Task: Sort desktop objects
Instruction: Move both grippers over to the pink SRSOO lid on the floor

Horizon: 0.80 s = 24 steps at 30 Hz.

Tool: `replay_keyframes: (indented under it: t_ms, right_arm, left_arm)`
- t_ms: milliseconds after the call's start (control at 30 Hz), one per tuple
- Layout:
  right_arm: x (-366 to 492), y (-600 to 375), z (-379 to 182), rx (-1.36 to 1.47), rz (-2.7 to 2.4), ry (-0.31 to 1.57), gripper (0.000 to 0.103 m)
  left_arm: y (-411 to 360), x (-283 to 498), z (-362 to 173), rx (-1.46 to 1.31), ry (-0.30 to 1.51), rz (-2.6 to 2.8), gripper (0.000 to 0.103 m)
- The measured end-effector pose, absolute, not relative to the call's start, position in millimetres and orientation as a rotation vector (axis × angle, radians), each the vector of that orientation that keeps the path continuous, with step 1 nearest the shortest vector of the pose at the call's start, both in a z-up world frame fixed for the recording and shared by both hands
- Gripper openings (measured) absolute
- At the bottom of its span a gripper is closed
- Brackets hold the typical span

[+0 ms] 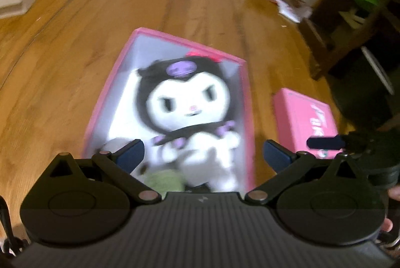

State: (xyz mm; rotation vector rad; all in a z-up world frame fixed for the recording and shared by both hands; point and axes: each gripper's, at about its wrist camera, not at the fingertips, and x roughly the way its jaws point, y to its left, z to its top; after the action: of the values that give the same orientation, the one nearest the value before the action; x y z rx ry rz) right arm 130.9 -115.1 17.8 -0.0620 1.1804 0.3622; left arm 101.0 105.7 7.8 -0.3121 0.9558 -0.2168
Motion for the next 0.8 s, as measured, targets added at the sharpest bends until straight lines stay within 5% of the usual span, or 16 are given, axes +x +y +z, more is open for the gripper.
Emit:
replay_keyframes:
  t_ms: [400,800]
  right_arm:
    - [147.3,-295.8,13.6,0.317,0.067,1.21,0.08]
    - [165.2,-378.2,-48.6,0.432,-0.247,1.297,0.08]
  left_arm:
    - [-16.7,123.3,19.0,-0.33,1.019,-0.44,0.103]
    - [-131.3,177.3,-42.1,-0.072,1.136,-0.401,0.103]
